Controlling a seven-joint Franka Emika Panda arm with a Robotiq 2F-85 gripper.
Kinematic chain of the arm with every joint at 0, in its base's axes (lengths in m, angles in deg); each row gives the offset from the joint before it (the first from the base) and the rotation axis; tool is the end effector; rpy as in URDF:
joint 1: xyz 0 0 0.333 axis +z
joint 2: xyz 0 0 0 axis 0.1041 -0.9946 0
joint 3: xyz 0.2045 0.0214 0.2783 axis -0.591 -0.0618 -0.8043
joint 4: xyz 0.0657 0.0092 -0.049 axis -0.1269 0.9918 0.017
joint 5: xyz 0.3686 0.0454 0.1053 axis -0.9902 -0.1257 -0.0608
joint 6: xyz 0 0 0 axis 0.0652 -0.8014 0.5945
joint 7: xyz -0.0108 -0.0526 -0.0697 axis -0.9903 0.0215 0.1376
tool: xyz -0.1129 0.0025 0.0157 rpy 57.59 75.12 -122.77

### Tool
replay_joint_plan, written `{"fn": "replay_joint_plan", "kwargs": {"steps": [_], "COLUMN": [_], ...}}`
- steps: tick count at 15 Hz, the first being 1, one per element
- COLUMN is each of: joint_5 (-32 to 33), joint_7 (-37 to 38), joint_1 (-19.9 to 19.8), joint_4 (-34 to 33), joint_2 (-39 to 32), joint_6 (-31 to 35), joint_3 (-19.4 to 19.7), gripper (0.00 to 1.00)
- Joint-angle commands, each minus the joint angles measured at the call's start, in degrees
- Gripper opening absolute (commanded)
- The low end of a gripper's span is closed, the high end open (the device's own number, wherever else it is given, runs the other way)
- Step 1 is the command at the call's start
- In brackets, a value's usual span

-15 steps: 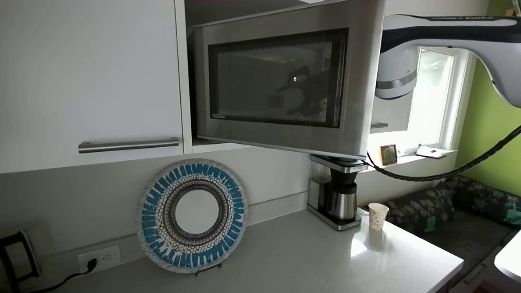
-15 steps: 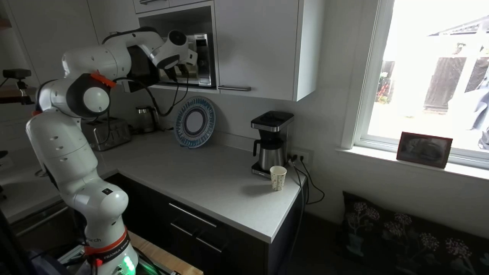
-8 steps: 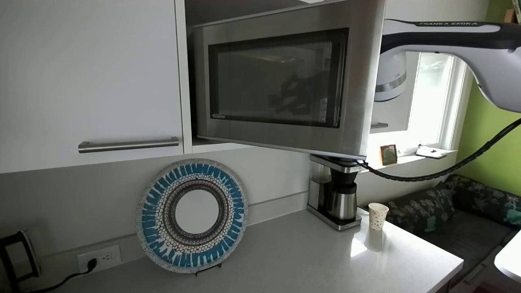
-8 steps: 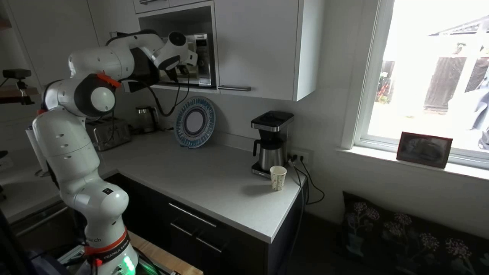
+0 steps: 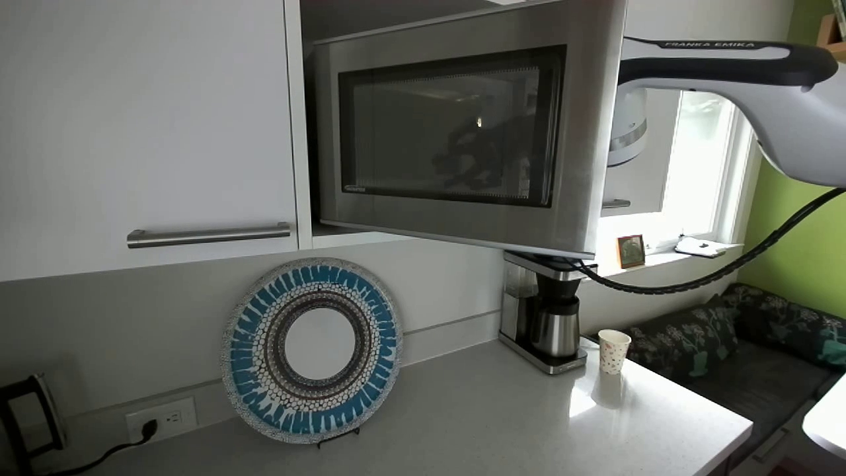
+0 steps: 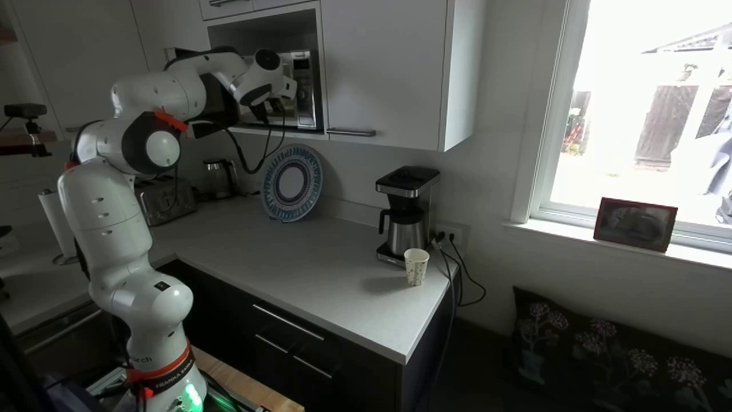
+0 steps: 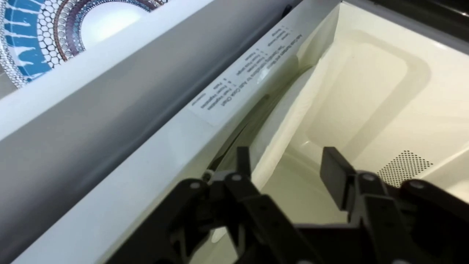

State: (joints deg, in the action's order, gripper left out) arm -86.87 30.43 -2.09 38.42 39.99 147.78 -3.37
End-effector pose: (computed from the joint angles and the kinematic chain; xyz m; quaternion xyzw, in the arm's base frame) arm 0.5627 0.1073 0.7969 -0.8322 0.1173 -0.3198 0.4374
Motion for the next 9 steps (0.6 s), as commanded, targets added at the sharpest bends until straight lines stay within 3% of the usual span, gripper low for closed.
{"fn": "replay_joint_plan", "kwargs": {"steps": [1, 2, 3, 6, 7, 8, 9], "joint_5": [1.43, 1.32, 1.17, 1.10, 1.17, 0.90, 1.09], "joint_7": [2.04, 1.95, 1.89, 2.21, 2.47, 2.52, 3.00], "joint_1": [0.58, 0.60, 0.59, 0.53, 0.52, 0.53, 0.54], "joint_4": [-1.58, -1.61, -1.49, -1.01, -0.93, -0.91, -0.85], "joint_2": [-1.46, -1.47, -1.46, -1.22, -1.19, -1.21, -1.21], "joint_6": [0.98, 1.04, 1.03, 0.78, 0.64, 0.60, 0.82], "joint_3": [-0.13, -0.16, -0.16, -0.10, -0.09, -0.08, -0.12], "gripper": [0.25, 0.18, 0.05, 0.05, 0.12, 0.32, 0.37]}}
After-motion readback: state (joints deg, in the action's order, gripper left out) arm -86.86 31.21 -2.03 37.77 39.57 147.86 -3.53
